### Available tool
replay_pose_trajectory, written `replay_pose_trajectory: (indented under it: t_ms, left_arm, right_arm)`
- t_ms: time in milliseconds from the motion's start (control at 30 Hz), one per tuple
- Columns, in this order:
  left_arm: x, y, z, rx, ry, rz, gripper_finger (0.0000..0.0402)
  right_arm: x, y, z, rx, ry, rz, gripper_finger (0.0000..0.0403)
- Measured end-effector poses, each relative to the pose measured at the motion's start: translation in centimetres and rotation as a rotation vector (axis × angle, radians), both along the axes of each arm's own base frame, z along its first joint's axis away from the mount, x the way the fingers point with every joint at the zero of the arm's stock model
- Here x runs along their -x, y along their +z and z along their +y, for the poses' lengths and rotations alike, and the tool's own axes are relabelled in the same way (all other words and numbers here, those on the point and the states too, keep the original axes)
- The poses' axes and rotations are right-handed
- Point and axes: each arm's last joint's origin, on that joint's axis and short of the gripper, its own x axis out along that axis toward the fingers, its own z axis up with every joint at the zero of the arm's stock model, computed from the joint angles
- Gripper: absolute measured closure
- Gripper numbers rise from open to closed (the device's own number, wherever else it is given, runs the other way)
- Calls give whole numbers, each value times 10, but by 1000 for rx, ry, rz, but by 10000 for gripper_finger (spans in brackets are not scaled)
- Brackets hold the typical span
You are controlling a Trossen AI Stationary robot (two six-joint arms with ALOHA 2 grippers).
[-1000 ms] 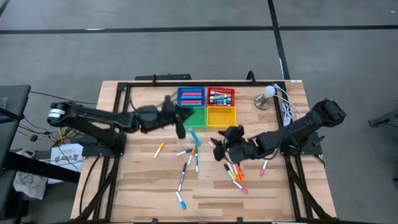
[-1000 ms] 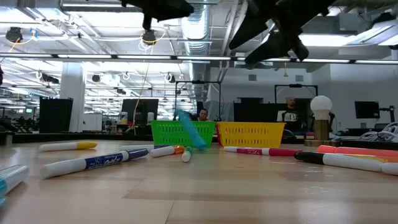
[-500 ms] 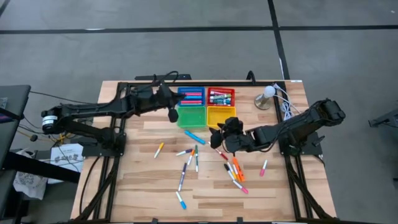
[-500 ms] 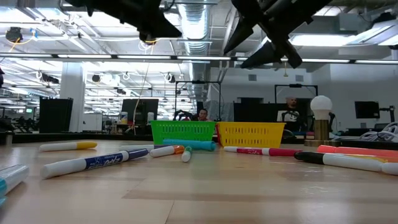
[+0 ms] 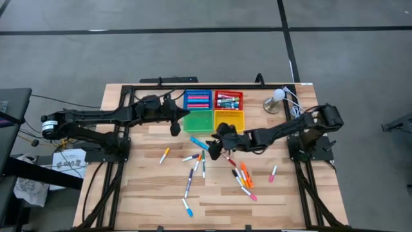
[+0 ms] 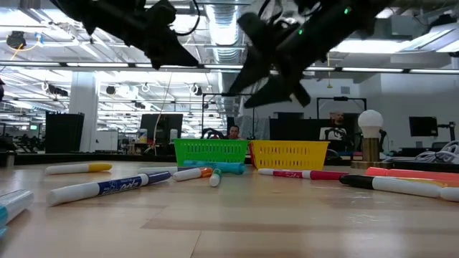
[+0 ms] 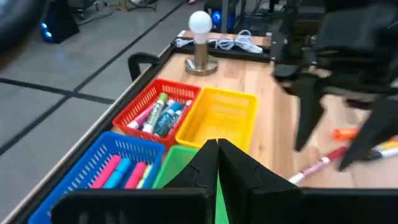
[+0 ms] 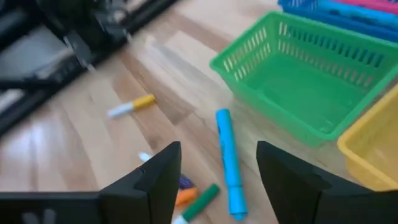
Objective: Pick & Place Markers
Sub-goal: Put the blue highlighter into the blue bin
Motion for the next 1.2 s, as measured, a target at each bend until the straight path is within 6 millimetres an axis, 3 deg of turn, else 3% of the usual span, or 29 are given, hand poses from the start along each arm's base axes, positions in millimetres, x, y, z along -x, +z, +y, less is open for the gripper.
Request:
replay_pose_trajectory:
  t_ms: [267,667,900,1200]
  left_arm:
    - [17,8,-15,-7,-76,-68,389]
    - [24,-9,-25,104,-81,-55,345]
    - [24,-11,-25,127,-70,-54,337]
    - [24,-11,-25,128,-70,-53,336]
  right_arm:
    - [-13,-36,4,105,108,90,235]
    - [-20,-74,2,65,199,205,225]
    - [-24,-86,-4,56,188,250,227]
    - [-25,-88,-9,52,178,247,239]
